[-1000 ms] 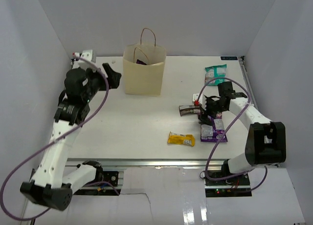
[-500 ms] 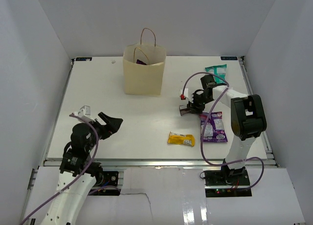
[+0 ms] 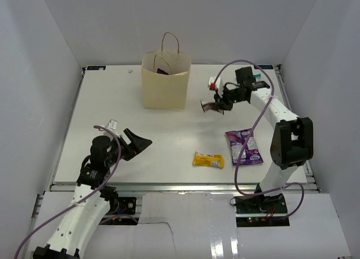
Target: Place the snacks into the paper bag
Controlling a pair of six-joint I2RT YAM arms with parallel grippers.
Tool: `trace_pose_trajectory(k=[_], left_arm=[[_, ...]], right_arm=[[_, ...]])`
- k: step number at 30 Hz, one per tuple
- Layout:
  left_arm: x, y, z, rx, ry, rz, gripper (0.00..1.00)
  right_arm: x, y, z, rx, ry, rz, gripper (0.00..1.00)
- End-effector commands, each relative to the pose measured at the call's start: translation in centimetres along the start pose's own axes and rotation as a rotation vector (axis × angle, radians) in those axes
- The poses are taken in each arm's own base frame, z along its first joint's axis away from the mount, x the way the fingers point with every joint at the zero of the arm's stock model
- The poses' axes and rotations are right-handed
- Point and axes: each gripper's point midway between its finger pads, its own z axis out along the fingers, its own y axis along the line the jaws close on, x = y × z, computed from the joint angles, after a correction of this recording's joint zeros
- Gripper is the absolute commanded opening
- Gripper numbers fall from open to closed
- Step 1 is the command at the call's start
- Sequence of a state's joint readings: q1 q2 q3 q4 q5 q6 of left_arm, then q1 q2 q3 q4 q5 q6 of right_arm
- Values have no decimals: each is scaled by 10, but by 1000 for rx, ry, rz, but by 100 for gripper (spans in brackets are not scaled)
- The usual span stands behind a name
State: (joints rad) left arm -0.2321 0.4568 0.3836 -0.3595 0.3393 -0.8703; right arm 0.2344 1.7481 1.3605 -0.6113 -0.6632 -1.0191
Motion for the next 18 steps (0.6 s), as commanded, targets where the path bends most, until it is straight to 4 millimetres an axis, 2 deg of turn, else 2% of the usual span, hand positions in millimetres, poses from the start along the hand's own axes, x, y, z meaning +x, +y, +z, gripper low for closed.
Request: trace_pose_trajectory(k=[1, 2, 3, 4, 5, 6, 7, 8, 10, 12, 14, 17, 18], left_arm=[[13, -21, 5, 130, 105, 40, 92], [16, -18, 10, 119, 133, 32, 92], [19, -17, 11, 119, 149, 31, 92], [22, -17, 15, 119, 169, 34, 92], [24, -18, 16, 123, 176, 35, 92], [25, -19, 17, 127, 179, 37, 92], [29, -21, 18, 132, 189, 42, 92], [31, -21, 19, 129, 197, 37, 92], [38, -24, 20, 140, 213, 47, 92], [40, -25, 23, 132, 208, 52, 92], [48, -28, 26, 127, 227, 70, 92], [59, -33, 34, 102, 253, 100, 92], [72, -32, 38, 86, 295, 118, 92]], right_arm=[[-136, -36, -48, 112, -302, 38, 8], [-156, -53, -50, 162, -341, 50, 8], [-194, -68, -67, 223, -397, 34, 8], [-208, -77, -56, 263, -402, 136, 8], [-226, -85, -57, 300, -427, 148, 8], [-270, -87, -66, 346, -495, 104, 8], [-275, -95, -50, 365, -500, 164, 8], [-284, -106, -50, 435, -510, 189, 8], [-311, -111, -36, 442, -574, 202, 8], [-323, -114, -25, 458, -607, 208, 9], [-328, -126, -14, 497, -639, 212, 13], [-322, -139, -3, 540, -637, 216, 29], [-318, -142, -2, 550, -627, 213, 44]])
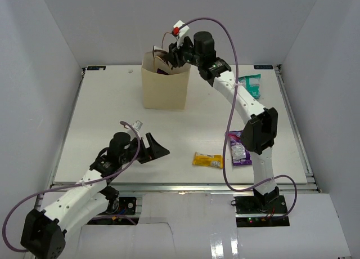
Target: Place the snacks into the paper bag
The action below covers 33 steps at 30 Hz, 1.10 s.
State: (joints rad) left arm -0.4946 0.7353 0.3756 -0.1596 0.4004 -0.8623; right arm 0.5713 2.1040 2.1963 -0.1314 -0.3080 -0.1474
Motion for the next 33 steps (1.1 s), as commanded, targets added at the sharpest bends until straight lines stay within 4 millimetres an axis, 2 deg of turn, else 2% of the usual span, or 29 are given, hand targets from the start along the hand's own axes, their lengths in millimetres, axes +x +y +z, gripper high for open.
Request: trace_pose_trajectory(k=[1, 2, 3, 4, 5, 6, 7, 8, 9, 10, 11, 12, 13, 14, 15, 16, 17, 18, 19, 20, 21, 22, 23, 24, 25, 26, 27, 30, 33], left_arm=[[-3, -13, 15, -26, -8, 50, 92], [-1, -14, 20, -38, 2, 64, 92], [6, -18, 25, -44, 17, 108, 92], [7, -19, 35, -68, 38, 131, 92], [9, -24, 42, -63, 44, 172, 92], [16, -27, 48, -67, 64, 272, 92], [15, -34, 60, -74, 82, 328, 92], [17, -39, 66, -66, 96, 391, 92], [23, -46, 72, -35, 121, 529, 92], [27, -43, 83, -37, 154, 598, 92], [23, -58, 89, 6, 148, 671, 92], [32, -72, 94, 86, 170, 750, 92], [33, -76, 99, 140, 177, 891, 92], [35, -84, 109, 200, 172, 966, 92], [41, -91, 112, 256, 185, 1036, 92], [47, -95, 120, 332, 205, 1160, 93], [51, -96, 124, 363, 219, 1209, 93], [53, -97, 130, 382, 231, 1248, 93], [57, -98, 134, 427, 248, 1307, 93], [60, -96, 145, 432, 288, 1324, 93], [68, -94, 148, 462, 333, 1349, 91], [70, -97, 153, 477, 342, 1346, 89], [80, -87, 162, 480, 398, 1355, 88], [81, -91, 167, 486, 419, 1361, 86], [86, -87, 170, 476, 449, 1362, 82], [93, -80, 178, 463, 480, 1360, 80], [92, -84, 184, 462, 477, 1365, 79], [106, -76, 191, 457, 534, 1365, 72], [116, -66, 193, 444, 595, 1344, 57]], right_arm=[[-20, -38, -4, 143, -72, 2, 50], [-13, -38, -5, 133, -58, 6, 54], [-13, -42, -9, 135, -55, 7, 63], [-25, -40, -19, 126, -72, 1, 68], [-17, -39, -23, 117, -53, 8, 74], [-18, -46, -33, 117, -52, 12, 77], [-38, -40, -50, 80, -82, 1, 80], [-23, -35, -58, 36, -36, 17, 88], [-32, -41, -83, 1, -39, -37, 93], [-32, -16, -99, -186, -47, -66, 97], [-11, -19, -121, -240, 16, -37, 98], [2, -10, -140, -301, 39, -92, 99], [17, -2, -154, -353, 72, -98, 97], [36, -4, -170, -360, 123, -104, 96], [87, 15, -193, -417, 248, -10, 95], [95, 14, -216, -413, 261, -137, 95], [117, 19, -231, -408, 312, -133, 95], [148, 34, -257, -401, 373, -102, 95], [158, 37, -270, -395, 380, -111, 95], [159, 31, -292, -337, 376, -109, 95], [184, 32, -311, -314, 405, -37, 94], [187, 42, -317, -332, 403, -28, 94], [190, 34, -332, -281, 406, -11, 94], [196, 39, -341, -280, 415, 26, 94], [204, 37, -351, -256, 423, 56, 95], [205, 38, -355, -243, 421, 64, 95], [206, 38, -358, -238, 413, 80, 95], [210, 37, -364, -217, 412, 125, 95], [208, 29, -363, -205, 409, 144, 95]])
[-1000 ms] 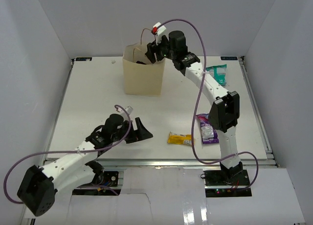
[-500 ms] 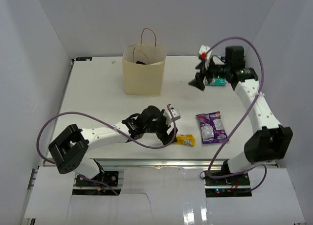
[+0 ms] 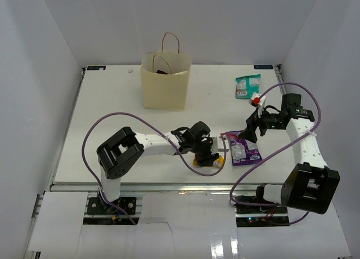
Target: Place the snacks into the paper bag
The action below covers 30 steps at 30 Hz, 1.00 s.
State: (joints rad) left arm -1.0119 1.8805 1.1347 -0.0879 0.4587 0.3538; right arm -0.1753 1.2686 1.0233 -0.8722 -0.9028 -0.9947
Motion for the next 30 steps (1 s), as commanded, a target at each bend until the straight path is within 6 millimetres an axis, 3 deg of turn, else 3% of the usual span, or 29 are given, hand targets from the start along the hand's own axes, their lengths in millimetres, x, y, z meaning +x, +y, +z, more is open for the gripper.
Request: trace_pose_trajectory(k=[1, 4, 6, 10, 15, 17, 19, 20, 23, 24, 27, 28, 30], left_arm=[[0, -13, 4, 71, 29, 20, 54], [12, -16, 9, 65, 64, 16, 47], [14, -10, 9, 29, 79, 10, 33], [4, -2, 0, -32, 68, 3, 15], [-12, 11, -26, -123, 34, 10, 1], [-21, 29, -43, -181, 3, -22, 0], [-52, 53, -78, -261, -87, -21, 0], [-81, 64, -103, -314, -156, 2, 0], [-120, 102, -156, -425, -253, 32, 0], [-152, 114, -183, -472, -318, 65, 0], [-182, 147, -229, -551, -389, 105, 0], [-201, 165, -252, -606, -432, 130, 0], [-215, 185, -273, -660, -466, 157, 0]], right_arm=[[-15, -1, -4, -19, -52, -10, 95], [-22, -11, -6, -25, -71, 21, 96], [-29, -14, -6, -44, -92, 45, 96], [-31, -17, -6, -61, -105, 80, 97], [-32, -18, -10, -46, -112, 76, 97], [-32, -18, -12, -41, -115, 73, 97], [-33, -17, -12, -38, -114, 70, 97], [-32, -18, -13, -32, -109, 67, 97], [-29, -20, -13, -24, -98, 67, 97], [-28, -20, -12, -24, -96, 72, 98], [-25, -20, -11, -29, -93, 86, 98], [-24, -20, -10, -32, -93, 88, 98], [-22, -18, -9, -38, -94, 94, 98]])
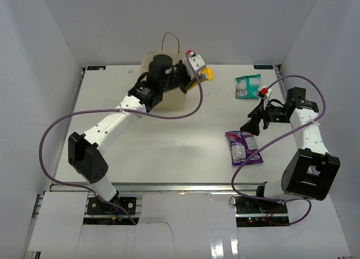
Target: Place the snacks into the paper bag
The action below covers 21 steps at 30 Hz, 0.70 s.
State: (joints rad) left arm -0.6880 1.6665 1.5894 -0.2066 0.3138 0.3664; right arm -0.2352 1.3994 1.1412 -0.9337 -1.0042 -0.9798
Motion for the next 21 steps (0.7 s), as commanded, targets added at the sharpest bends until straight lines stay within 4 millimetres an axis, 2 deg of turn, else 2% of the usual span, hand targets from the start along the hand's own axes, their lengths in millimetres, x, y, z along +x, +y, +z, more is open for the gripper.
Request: trace_pose_trajectory(k=[1, 3, 4, 5, 6, 9, 10, 11, 13, 19, 20, 21], left_arm=[[-58, 57, -10, -101, -142, 81, 0], [-67, 84, -8, -161, -173, 86, 0], [-69, 104, -9, -203, -190, 88, 0], [-74, 120, -2, -231, -204, 95, 0], [-72, 138, -2, -273, -204, 96, 0], [-69, 169, 8, -322, -209, 99, 0], [-61, 177, 10, -333, -190, 96, 0], [-65, 184, 9, -347, -193, 119, 0], [-48, 193, 15, -370, -155, 123, 0], [-24, 199, 7, -384, -97, 105, 0], [-25, 197, 6, -382, -99, 97, 7], [-27, 196, 4, -383, -110, 78, 45]], right_arm=[[-5, 4, -2, -6, -21, -7, 98], [-2, 5, -1, -12, -22, 3, 98], [-1, 6, -1, -13, -21, 7, 98], [0, 7, 0, -17, -21, 9, 98], [1, 8, 1, -19, -21, 15, 98], [5, 10, 1, -19, -16, 19, 98], [5, 10, 1, -16, -12, 16, 98], [9, 9, 1, -9, 1, 17, 98], [15, 8, 0, 1, 22, 13, 98], [41, -11, -2, 114, 130, 87, 100], [46, -24, -4, 173, 161, 86, 100], [48, -27, -4, 208, 178, 130, 97]])
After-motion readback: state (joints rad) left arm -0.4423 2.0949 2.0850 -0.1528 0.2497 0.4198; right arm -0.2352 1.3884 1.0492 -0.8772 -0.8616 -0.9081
